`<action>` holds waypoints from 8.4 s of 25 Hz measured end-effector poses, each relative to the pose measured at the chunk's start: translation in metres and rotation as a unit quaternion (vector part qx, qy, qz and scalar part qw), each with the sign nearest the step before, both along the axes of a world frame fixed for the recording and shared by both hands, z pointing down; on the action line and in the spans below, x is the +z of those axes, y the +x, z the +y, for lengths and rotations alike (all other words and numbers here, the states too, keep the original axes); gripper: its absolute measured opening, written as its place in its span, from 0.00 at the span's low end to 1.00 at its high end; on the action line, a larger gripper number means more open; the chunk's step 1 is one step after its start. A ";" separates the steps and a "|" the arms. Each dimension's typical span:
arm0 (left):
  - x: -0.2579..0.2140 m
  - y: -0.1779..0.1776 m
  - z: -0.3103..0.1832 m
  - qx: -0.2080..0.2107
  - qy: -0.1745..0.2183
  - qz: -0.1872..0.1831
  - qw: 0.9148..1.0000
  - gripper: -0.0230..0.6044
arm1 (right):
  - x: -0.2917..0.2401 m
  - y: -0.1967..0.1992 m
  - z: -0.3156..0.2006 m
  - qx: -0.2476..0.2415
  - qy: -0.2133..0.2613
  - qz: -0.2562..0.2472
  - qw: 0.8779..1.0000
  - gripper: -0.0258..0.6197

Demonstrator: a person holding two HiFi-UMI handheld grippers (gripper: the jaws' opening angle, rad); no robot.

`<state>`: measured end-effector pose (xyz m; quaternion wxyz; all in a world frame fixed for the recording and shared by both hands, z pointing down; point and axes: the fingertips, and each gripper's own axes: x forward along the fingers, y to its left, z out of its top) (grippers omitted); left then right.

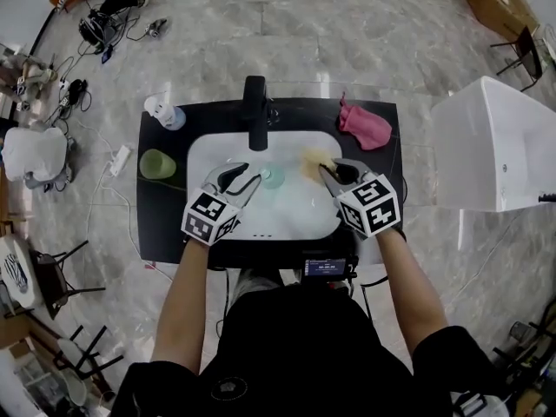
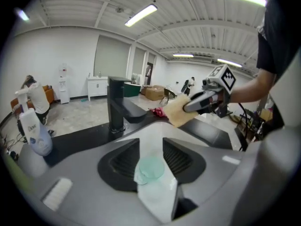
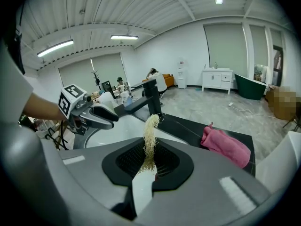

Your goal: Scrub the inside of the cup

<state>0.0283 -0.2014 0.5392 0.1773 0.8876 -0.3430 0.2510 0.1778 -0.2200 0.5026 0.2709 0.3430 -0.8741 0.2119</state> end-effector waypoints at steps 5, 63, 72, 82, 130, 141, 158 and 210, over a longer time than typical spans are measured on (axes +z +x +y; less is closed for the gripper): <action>0.049 0.016 -0.001 0.063 -0.021 -0.028 0.997 0.49 | 0.019 -0.017 -0.005 0.020 -0.029 0.000 0.999 0.11; 0.085 0.046 0.046 0.204 -0.036 -0.094 0.974 0.61 | 0.038 -0.082 0.051 -0.222 -0.061 0.113 0.966 0.11; 0.062 0.058 0.060 0.243 -0.020 -0.111 0.963 0.61 | 0.052 -0.099 0.075 -0.357 -0.024 0.188 0.914 0.11; 0.056 0.062 0.075 0.299 -0.040 -0.114 0.946 0.61 | 0.063 -0.111 0.097 -0.496 0.105 0.261 0.821 0.11; 0.053 0.054 0.046 0.194 0.052 -0.173 0.964 0.61 | 0.041 -0.125 0.071 -0.325 -0.111 0.112 0.932 0.11; 0.052 0.055 0.062 0.250 0.002 -0.136 0.959 0.61 | 0.042 -0.112 0.090 -0.460 0.007 0.190 0.867 0.11; 0.049 0.035 0.051 0.206 -0.003 -0.130 0.970 0.60 | 0.034 -0.096 0.077 -0.448 0.085 0.227 0.860 0.11; 0.075 0.045 0.041 0.193 -0.001 -0.154 0.969 0.59 | 0.024 -0.112 0.069 -0.330 0.023 0.128 0.935 0.11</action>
